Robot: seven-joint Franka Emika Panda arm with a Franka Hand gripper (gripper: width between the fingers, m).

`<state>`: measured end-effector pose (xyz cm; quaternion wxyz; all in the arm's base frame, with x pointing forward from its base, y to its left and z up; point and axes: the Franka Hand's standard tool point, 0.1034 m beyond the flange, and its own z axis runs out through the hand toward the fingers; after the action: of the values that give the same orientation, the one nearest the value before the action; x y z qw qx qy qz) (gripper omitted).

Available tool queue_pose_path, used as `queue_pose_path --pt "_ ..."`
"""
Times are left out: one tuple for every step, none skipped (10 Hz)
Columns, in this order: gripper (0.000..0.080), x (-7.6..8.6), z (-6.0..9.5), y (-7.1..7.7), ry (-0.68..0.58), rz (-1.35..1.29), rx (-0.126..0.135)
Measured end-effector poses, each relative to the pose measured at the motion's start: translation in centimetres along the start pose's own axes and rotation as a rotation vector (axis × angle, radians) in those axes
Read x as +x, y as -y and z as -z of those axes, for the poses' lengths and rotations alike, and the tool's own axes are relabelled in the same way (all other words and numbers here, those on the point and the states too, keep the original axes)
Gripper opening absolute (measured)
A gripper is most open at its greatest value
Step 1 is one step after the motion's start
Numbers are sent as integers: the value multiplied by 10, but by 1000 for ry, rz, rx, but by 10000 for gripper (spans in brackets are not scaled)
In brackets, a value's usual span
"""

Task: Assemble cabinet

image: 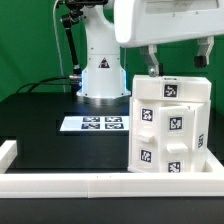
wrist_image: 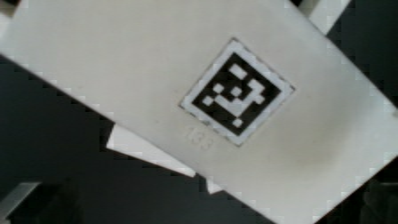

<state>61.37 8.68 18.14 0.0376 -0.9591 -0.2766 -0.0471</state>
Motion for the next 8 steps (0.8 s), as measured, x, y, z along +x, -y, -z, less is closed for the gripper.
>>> queue_pose_path --pt "798 -1 -1 3 13 65 1" --pt "798 -4 -2 3 32 185 -2" --pt "798 -7 -4 4 52 298 -4" --pt "798 -11 -6 3 71 383 -5" --pt "798 -12 -7 2 79 462 -5" --pt "798 -15 -8 0 83 520 -2" --pt "798 -17 -9 -1 87 546 0" --pt "798 -19 -11 -2 95 604 -2"
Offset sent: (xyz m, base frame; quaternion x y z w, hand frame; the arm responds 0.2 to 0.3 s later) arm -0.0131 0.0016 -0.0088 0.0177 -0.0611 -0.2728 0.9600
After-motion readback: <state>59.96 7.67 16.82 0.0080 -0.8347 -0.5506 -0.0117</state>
